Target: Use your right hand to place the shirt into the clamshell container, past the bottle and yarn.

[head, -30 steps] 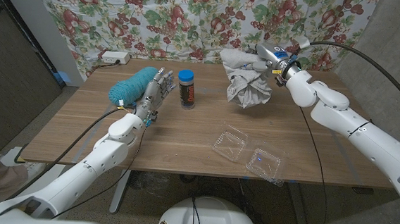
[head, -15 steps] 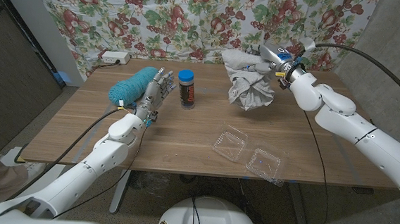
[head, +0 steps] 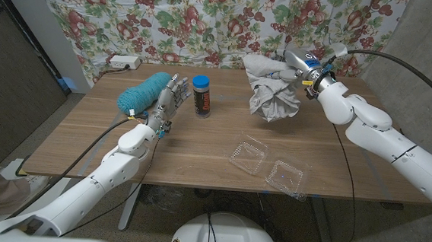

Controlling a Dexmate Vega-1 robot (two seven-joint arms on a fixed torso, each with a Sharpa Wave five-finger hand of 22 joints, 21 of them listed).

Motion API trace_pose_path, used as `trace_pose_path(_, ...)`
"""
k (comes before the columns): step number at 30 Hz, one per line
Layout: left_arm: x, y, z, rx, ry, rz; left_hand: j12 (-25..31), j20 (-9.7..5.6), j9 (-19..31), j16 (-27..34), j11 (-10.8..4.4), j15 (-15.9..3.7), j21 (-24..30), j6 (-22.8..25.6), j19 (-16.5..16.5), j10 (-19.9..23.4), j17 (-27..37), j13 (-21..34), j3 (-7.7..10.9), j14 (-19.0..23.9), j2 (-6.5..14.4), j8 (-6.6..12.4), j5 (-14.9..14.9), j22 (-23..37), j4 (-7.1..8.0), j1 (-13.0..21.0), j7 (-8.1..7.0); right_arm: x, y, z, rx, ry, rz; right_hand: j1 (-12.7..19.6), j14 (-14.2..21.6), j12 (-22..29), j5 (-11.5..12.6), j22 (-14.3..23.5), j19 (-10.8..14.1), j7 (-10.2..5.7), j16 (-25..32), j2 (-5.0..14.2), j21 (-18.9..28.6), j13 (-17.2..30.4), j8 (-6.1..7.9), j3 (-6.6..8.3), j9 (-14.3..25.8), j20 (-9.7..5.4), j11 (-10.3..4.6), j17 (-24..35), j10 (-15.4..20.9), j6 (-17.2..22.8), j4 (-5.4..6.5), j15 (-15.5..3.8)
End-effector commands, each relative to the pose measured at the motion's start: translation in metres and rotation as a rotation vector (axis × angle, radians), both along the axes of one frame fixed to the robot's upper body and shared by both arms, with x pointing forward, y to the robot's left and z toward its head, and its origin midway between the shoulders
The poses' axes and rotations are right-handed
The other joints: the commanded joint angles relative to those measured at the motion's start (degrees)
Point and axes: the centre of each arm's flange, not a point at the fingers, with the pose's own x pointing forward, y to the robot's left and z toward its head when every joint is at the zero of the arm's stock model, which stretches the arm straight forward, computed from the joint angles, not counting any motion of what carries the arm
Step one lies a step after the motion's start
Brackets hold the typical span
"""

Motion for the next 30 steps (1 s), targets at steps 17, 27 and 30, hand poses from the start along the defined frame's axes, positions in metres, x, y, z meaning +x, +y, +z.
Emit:
trace_pose_path(17, 0.001, -0.007, 0.001, 0.009, 0.001, -0.01, 0.16, -2.85, 0.08, 0.3, -0.18, -3.39, 0.27, 0.29, 0.5, 0.67, 0.23, 0.18, -0.19, -0.1, -0.19, -0.08, -0.08, 0.35, -0.06, 0.37, -0.13, -0.041, -0.012, -0.018, 0.053, -0.004, -0.021, 3.27, -0.23, -0.27, 0.2, -1.82, -0.97, -0.17, -0.45, 3.93, 1.7, 0.25, -0.03, -0.05, 0.29, -7.91, -3.23, 0.24, 3.52, 1.15, 0.01, -5.86)
trace_pose_path(27, 0.003, -0.012, 0.002, 0.014, -0.002, -0.021, 0.12, -2.86, 0.08, 0.29, -0.21, -3.39, 0.28, 0.28, 0.52, 0.59, 0.23, 0.18, -0.22, -0.1, -0.17, -0.09, -0.09, 0.35, -0.08, 0.37, -0.09, -0.053, -0.014, -0.027, 0.078, 0.007, -0.028, 3.24, -0.07, -0.3, 0.24, -3.06, -1.35, -0.36, -0.64, 3.93, 2.76, 0.44, -0.37, 0.01, -0.39, -7.9, -3.24, 0.16, 3.63, 1.79, -0.06, -5.86)
trace_pose_path(30, 0.003, -0.012, 0.002, 0.012, 0.0, -0.019, 0.12, -2.84, 0.08, 0.28, -0.2, -3.44, 0.26, 0.32, 0.49, 0.61, 0.23, 0.18, -0.23, -0.13, -0.17, -0.07, -0.09, 0.35, -0.08, 0.37, -0.13, -0.056, -0.014, -0.027, 0.088, 0.007, -0.026, 3.25, -0.05, -0.46, 0.25, -3.33, -1.45, -0.38, -0.7, 3.92, 3.0, 0.11, -0.38, 0.02, -0.42, -7.91, -3.2, 0.14, 3.86, 1.9, -0.09, -5.87)
